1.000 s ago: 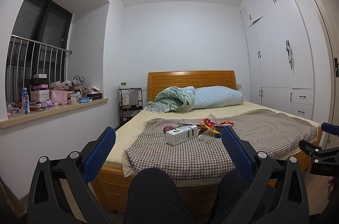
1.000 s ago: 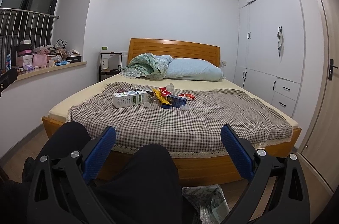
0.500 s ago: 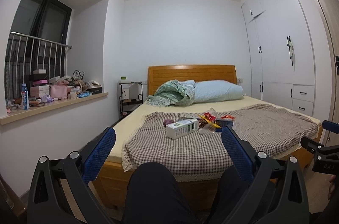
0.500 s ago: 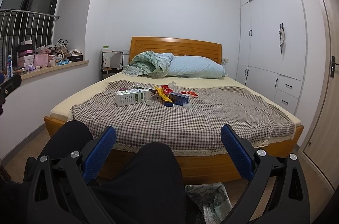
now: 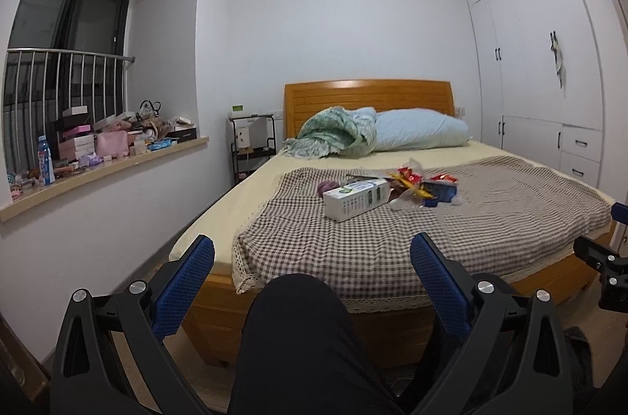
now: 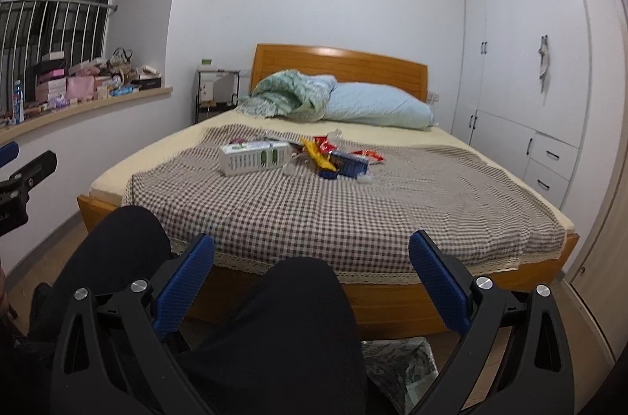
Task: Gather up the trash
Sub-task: 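Move both tools toward the trash items on the checked sheet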
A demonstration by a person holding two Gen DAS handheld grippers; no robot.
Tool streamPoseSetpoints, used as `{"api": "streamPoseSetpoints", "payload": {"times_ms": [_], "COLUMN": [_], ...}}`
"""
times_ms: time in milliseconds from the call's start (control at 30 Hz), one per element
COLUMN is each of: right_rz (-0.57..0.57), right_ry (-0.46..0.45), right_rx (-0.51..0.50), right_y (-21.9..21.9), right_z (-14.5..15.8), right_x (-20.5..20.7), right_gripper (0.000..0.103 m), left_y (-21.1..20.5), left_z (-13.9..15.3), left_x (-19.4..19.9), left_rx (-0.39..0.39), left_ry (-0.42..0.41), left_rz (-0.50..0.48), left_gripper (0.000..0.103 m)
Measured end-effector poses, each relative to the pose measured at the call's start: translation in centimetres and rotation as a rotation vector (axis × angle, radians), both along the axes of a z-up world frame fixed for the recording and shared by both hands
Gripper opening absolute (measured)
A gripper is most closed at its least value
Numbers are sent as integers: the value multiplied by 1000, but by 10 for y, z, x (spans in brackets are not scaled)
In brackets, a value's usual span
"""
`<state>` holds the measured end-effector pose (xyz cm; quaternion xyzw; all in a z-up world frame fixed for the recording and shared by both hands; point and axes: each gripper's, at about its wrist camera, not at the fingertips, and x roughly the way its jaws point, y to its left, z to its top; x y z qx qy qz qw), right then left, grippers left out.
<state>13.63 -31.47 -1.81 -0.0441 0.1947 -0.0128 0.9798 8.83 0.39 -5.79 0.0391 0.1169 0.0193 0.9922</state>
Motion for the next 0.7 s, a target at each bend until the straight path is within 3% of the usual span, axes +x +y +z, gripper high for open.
{"api": "streamPoseSetpoints", "payload": {"times_ms": [200, 533, 700], "right_rz": [38, 57, 29], "right_ry": [40, 80, 81], "right_rx": [4, 42, 52], "right_y": [7, 22, 26], "right_z": [-12, -15, -19], "right_x": [51, 143, 186], "right_gripper": [95, 95, 95], "left_y": [0, 2, 4], "left_z": [-12, -27, -34], "left_x": [62, 185, 252], "left_rx": [53, 77, 62], "left_ry": [25, 118, 163], "left_rz": [-26, -96, -180], "left_gripper": [97, 97, 97]}}
